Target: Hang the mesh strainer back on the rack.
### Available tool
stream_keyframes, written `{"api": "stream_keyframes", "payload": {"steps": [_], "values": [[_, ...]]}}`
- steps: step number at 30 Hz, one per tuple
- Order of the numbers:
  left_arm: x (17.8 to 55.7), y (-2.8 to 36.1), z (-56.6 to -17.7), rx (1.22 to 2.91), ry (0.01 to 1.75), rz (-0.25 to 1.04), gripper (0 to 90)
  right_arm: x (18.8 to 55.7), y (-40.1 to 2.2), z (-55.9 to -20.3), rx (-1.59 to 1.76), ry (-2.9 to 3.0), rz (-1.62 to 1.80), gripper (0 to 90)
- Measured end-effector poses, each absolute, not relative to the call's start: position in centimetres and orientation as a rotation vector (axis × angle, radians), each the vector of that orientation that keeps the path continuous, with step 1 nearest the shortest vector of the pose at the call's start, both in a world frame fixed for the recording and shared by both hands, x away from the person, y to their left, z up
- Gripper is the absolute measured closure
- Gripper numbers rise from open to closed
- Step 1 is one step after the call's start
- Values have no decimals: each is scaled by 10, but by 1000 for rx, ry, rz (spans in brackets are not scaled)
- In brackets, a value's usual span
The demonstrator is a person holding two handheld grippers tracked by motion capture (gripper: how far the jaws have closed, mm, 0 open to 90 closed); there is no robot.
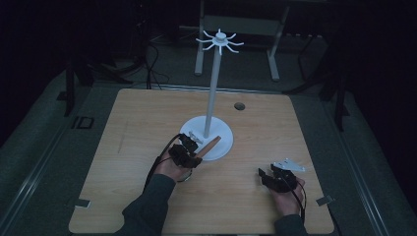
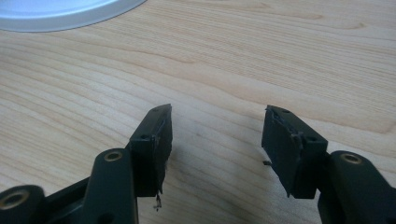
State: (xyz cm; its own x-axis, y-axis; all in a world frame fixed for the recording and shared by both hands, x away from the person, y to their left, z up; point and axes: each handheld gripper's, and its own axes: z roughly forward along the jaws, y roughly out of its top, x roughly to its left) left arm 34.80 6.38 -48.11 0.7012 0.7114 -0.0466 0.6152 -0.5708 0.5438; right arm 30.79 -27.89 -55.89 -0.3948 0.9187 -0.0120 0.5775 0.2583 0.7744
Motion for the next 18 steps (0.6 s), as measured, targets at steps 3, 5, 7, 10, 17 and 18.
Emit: {"api": "stream_keyframes", "payload": {"steps": [3, 5, 7, 10, 17, 18], "values": [[348, 67, -478, 2334, 1033, 250, 692, 308, -279, -559, 1359, 2066, 974, 424], [348, 68, -477, 2326, 1038, 252, 693, 308, -279, -559, 1360, 2066, 975, 424], [349, 69, -477, 2316, 1043, 258, 693, 308, -279, -559, 1360, 2066, 975, 424], [349, 71, -475, 2301, 1051, 270, 692, 308, -279, -559, 1361, 2065, 974, 422], [348, 74, -470, 2267, 1060, 290, 693, 308, -279, -559, 1356, 2065, 973, 420], [348, 75, -468, 2259, 1063, 300, 693, 308, -279, -559, 1357, 2063, 973, 420]]}}
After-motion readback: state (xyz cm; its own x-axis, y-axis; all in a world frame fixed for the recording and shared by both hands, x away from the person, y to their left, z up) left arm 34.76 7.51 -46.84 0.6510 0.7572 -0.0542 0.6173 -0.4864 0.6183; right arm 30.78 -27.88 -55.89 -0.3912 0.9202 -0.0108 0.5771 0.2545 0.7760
